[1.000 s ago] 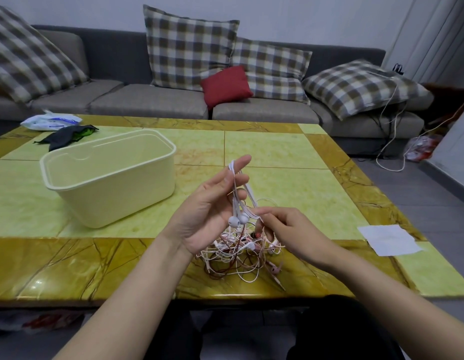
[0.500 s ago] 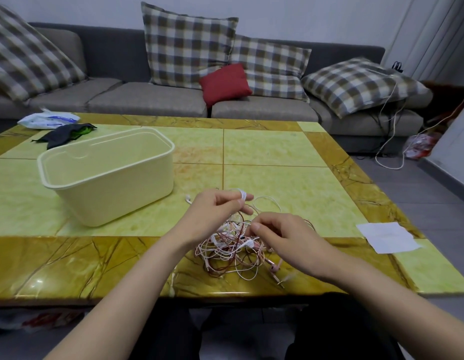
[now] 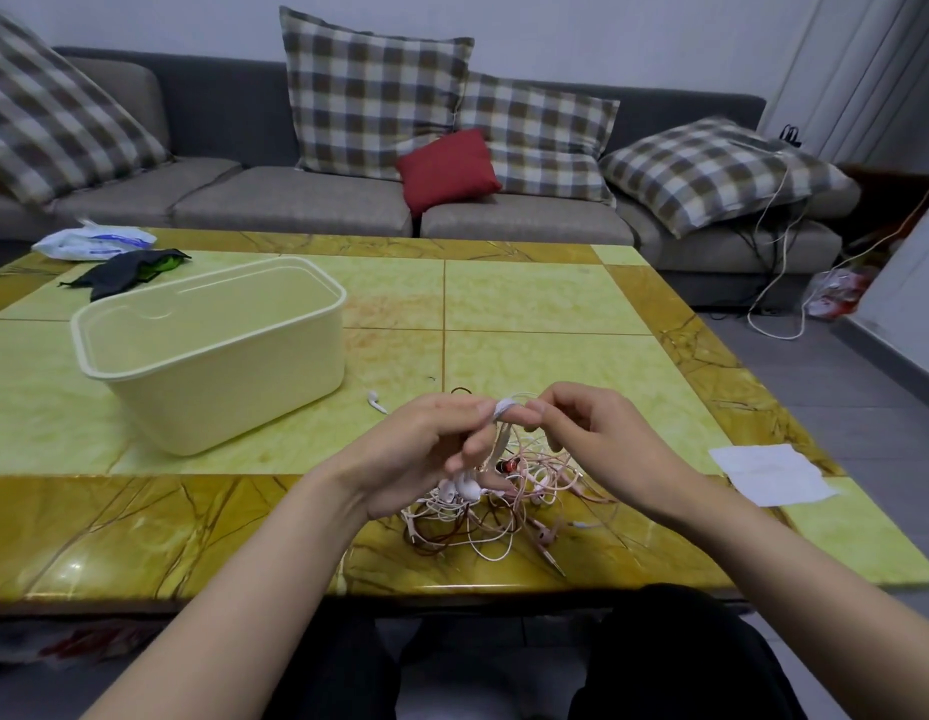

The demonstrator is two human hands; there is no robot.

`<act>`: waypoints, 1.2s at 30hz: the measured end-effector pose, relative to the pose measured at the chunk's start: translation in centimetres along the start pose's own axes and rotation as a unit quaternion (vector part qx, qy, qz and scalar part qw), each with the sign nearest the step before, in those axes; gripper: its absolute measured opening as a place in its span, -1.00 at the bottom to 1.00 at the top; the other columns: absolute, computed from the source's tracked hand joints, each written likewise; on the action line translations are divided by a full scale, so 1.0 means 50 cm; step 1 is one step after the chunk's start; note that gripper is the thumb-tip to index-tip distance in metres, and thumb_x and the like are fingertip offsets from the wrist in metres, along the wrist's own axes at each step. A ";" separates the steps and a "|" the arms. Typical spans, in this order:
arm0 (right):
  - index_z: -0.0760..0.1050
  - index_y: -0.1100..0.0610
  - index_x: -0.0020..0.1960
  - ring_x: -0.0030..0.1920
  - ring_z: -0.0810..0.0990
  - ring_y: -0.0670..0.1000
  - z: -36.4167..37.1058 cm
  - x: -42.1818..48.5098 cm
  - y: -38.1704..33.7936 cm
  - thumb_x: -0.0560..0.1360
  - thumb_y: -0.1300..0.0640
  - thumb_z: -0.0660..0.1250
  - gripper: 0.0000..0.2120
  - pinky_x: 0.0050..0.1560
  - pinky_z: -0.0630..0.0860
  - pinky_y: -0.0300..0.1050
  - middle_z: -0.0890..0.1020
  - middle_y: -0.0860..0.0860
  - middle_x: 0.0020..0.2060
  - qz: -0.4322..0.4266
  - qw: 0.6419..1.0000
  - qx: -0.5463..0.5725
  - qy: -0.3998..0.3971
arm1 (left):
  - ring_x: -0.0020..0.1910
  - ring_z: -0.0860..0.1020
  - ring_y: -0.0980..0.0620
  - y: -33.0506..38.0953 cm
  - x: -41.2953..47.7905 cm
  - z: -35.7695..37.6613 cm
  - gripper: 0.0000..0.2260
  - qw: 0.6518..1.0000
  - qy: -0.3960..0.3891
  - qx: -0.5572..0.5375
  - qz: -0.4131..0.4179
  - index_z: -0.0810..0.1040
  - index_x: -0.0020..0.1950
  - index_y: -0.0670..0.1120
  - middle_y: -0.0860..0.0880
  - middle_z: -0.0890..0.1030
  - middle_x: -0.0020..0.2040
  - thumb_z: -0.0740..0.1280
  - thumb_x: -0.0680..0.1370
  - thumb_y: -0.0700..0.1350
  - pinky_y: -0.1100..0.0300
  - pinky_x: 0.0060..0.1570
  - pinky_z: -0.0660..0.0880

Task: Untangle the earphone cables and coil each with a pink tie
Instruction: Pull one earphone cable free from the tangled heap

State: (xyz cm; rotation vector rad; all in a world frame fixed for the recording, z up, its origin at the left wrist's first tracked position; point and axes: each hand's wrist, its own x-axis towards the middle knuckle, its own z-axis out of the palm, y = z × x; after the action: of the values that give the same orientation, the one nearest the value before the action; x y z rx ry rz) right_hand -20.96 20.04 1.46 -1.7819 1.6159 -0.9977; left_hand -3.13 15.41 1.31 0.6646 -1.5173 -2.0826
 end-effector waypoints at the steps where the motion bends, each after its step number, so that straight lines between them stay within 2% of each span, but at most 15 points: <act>1: 0.51 -0.01 -0.29 -0.48 0.32 -0.18 0.002 -0.001 0.002 0.57 0.04 0.24 -0.73 -0.41 0.25 -0.29 0.44 -0.15 -0.52 0.006 1.000 0.006 0.001 | -0.51 0.19 0.14 0.002 0.000 -0.001 -0.67 0.999 0.001 -0.045 0.005 0.56 0.15 -0.28 0.03 0.31 -0.42 0.18 0.51 -0.12 -0.19 0.13 0.51; 3: 0.54 0.00 -0.25 -0.48 0.32 -0.17 0.009 -0.003 0.008 0.58 0.06 0.20 -0.74 -0.42 0.25 -0.28 0.46 -0.15 -0.51 0.018 1.000 0.015 -0.005 | -0.52 0.21 0.16 0.007 0.001 -0.003 -0.73 0.990 -0.002 -0.136 0.024 0.63 0.06 -0.23 0.03 0.31 -0.42 0.22 0.51 -0.15 -0.22 0.10 0.50; 6: 0.57 0.02 -0.22 -0.47 0.32 -0.13 0.023 -0.007 0.015 0.59 0.08 0.18 -0.73 -0.39 0.26 -0.21 0.47 -0.14 -0.49 0.027 0.999 0.027 -0.019 | -0.53 0.25 0.18 0.012 0.005 -0.008 -0.76 0.971 -0.008 -0.233 0.060 0.64 0.05 -0.19 0.06 0.33 -0.42 0.29 0.48 -0.13 -0.15 0.08 0.53; 9: 0.59 -0.07 -0.18 -0.41 0.39 -0.12 0.038 -0.014 0.011 0.60 0.09 0.18 -0.73 -0.33 0.33 -0.20 0.49 -0.10 -0.45 0.028 0.999 0.024 -0.033 | -0.50 0.30 0.19 0.022 0.010 -0.001 -0.73 0.966 0.024 -0.238 0.100 0.57 0.13 -0.14 0.10 0.37 -0.40 0.24 0.49 -0.08 -0.07 0.20 0.36; 12: 0.56 -0.06 -0.21 -0.37 0.45 -0.07 0.051 -0.023 0.005 0.60 0.06 0.17 -0.73 -0.31 0.45 -0.13 0.50 -0.08 -0.42 0.033 0.997 -0.015 -0.071 | -0.39 0.46 0.19 0.028 0.017 0.005 -0.71 0.961 0.083 -0.239 0.111 0.54 0.14 -0.12 0.10 0.43 -0.39 0.20 0.49 -0.06 -0.25 0.11 0.48; 14: 0.57 -0.04 -0.16 -0.38 0.45 -0.06 0.056 -0.028 0.004 0.60 0.05 0.16 -0.75 -0.30 0.49 -0.05 0.49 -0.11 -0.43 0.028 0.994 -0.031 -0.099 | -0.21 0.60 0.14 0.024 0.020 0.006 -0.75 0.970 0.104 -0.183 0.124 0.55 0.10 -0.14 0.09 0.54 -0.32 0.16 0.57 -0.08 -0.30 0.14 0.44; 16: 0.58 0.01 -0.08 -0.39 0.44 -0.11 0.056 -0.031 0.002 0.61 0.05 0.16 -0.77 -0.24 0.51 -0.02 0.49 -0.15 -0.44 0.017 0.990 -0.066 -0.121 | -0.04 0.63 0.07 0.016 0.021 0.000 -0.73 0.979 0.131 -0.090 0.127 0.58 -0.11 -0.19 0.08 0.65 -0.08 0.14 0.61 -0.12 -0.26 0.16 0.41; 18: 0.57 0.06 0.01 -0.39 0.44 -0.14 0.051 -0.032 -0.002 0.61 0.04 0.14 -0.77 -0.16 0.51 -0.03 0.54 -0.14 -0.35 0.000 0.981 -0.134 -0.142 | 0.07 0.62 0.04 0.007 0.018 -0.004 -0.67 0.979 0.162 0.042 0.118 0.60 -0.25 -0.18 0.14 0.63 0.10 0.16 0.61 -0.13 -0.17 0.11 0.44; 20: 0.54 0.05 0.04 -0.31 0.48 -0.12 0.045 -0.032 -0.006 0.62 0.03 0.13 -0.77 -0.14 0.44 -0.08 0.61 -0.08 -0.20 -0.029 0.962 -0.230 -0.147 | 0.12 0.59 0.12 -0.003 0.016 -0.008 -0.67 0.967 0.175 0.154 0.099 0.64 -0.23 -0.17 0.19 0.62 0.10 0.18 0.61 -0.11 -0.03 0.06 0.47; 23: 0.54 -0.01 0.06 -0.07 0.56 -0.03 0.038 -0.029 -0.013 0.60 0.01 0.15 -0.80 -0.09 0.45 -0.07 0.63 -0.06 -0.08 -0.061 0.950 -0.281 -0.122 | 0.05 0.57 0.26 -0.018 0.018 -0.008 -0.70 0.951 0.176 0.244 0.071 0.67 -0.16 -0.15 0.18 0.64 0.04 0.20 0.61 -0.08 0.23 -0.07 0.43; 25: 0.56 -0.04 0.07 -0.03 0.57 -0.06 0.032 -0.024 -0.018 0.59 0.03 0.20 -0.83 -0.05 0.49 -0.05 0.63 -0.09 -0.05 -0.070 0.957 -0.262 -0.105 | -0.06 0.62 0.15 -0.023 0.018 -0.002 -0.71 0.940 0.160 0.297 0.055 0.65 -0.16 -0.14 0.07 0.68 -0.04 0.19 0.62 -0.10 0.30 -0.15 0.44; 28: 0.57 -0.03 -0.01 -0.06 0.55 -0.08 0.022 -0.015 -0.016 0.55 0.05 0.26 -0.88 -0.07 0.48 -0.07 0.61 -0.11 -0.11 -0.078 0.965 -0.239 -0.078 | -0.44 0.53 0.14 -0.029 0.019 0.009 -0.71 0.933 0.127 0.335 0.023 0.55 -0.17 -0.22 0.07 0.59 -0.41 0.16 0.63 -0.12 0.42 -0.47 0.33; 29: 0.57 -0.02 -0.02 -0.06 0.54 -0.08 0.020 -0.013 -0.014 0.54 0.04 0.28 -0.90 -0.06 0.48 -0.07 0.60 -0.11 -0.12 -0.082 0.966 -0.237 -0.068 | -0.50 0.46 0.17 -0.030 0.020 0.010 -0.71 0.938 0.120 0.324 0.009 0.52 -0.19 -0.21 0.07 0.53 -0.46 0.14 0.64 -0.11 0.42 -0.52 0.28; 33: 0.49 -0.07 -0.12 -0.13 0.44 -0.22 0.020 -0.011 0.000 0.49 -0.02 0.35 -0.95 -0.09 0.42 -0.20 0.51 -0.20 -0.21 -0.088 0.972 -0.215 -0.020 | -0.54 0.28 0.19 -0.033 0.022 0.007 -0.66 0.953 0.092 0.289 -0.014 0.34 -0.33 -0.09 0.07 0.36 -0.49 0.09 0.66 -0.11 0.40 -0.53 0.22; 36: 0.46 -0.01 0.02 -0.04 0.37 -0.17 0.028 -0.013 0.003 0.49 -0.02 0.34 -0.85 -0.02 0.34 -0.27 0.45 -0.18 -0.11 -0.113 0.964 -0.240 0.002 | -0.51 0.20 0.16 -0.035 0.022 0.002 -0.65 0.964 0.073 0.254 -0.014 0.28 -0.34 -0.07 0.11 0.26 -0.51 0.07 0.66 -0.14 0.36 -0.47 0.18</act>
State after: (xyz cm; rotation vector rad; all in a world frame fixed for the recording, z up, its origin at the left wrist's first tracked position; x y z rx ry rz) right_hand -19.92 20.52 0.43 -2.3273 1.7954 -0.7409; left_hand -4.20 15.29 -0.44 0.9991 -1.9769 -1.6184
